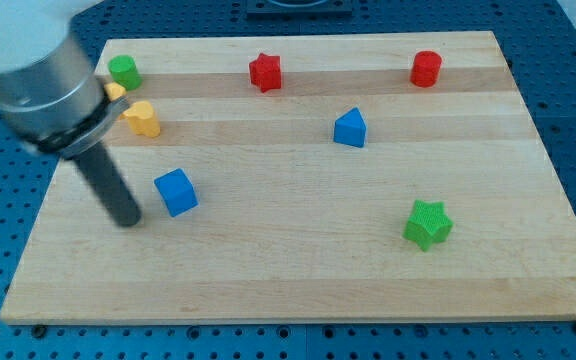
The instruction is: Move the blue cube to the bottom of the blue triangle
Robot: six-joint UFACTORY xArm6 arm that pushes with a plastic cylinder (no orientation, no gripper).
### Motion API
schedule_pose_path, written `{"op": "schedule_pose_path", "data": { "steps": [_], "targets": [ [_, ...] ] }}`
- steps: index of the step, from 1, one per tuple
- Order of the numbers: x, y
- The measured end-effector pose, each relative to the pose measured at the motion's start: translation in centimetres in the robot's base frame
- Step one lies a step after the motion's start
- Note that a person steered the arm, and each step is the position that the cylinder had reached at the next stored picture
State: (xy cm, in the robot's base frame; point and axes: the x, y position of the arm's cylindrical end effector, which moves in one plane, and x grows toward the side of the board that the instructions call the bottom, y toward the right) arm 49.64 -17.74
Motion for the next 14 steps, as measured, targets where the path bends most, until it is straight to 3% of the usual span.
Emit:
{"op": "schedule_pose_path", "data": {
  "steps": [3, 4, 6, 7, 9, 11, 12, 13, 14],
  "targets": [
    [-4.6, 24.1],
    [-5.0, 25.1],
    [-5.0, 23.6],
    [-7.7, 24.0],
    [-7.2, 18.5],
    [-12.1, 19.8],
    [-13.7, 13.9],
    [-8.3, 11.4],
    [-5.7, 13.1]
  ]
}}
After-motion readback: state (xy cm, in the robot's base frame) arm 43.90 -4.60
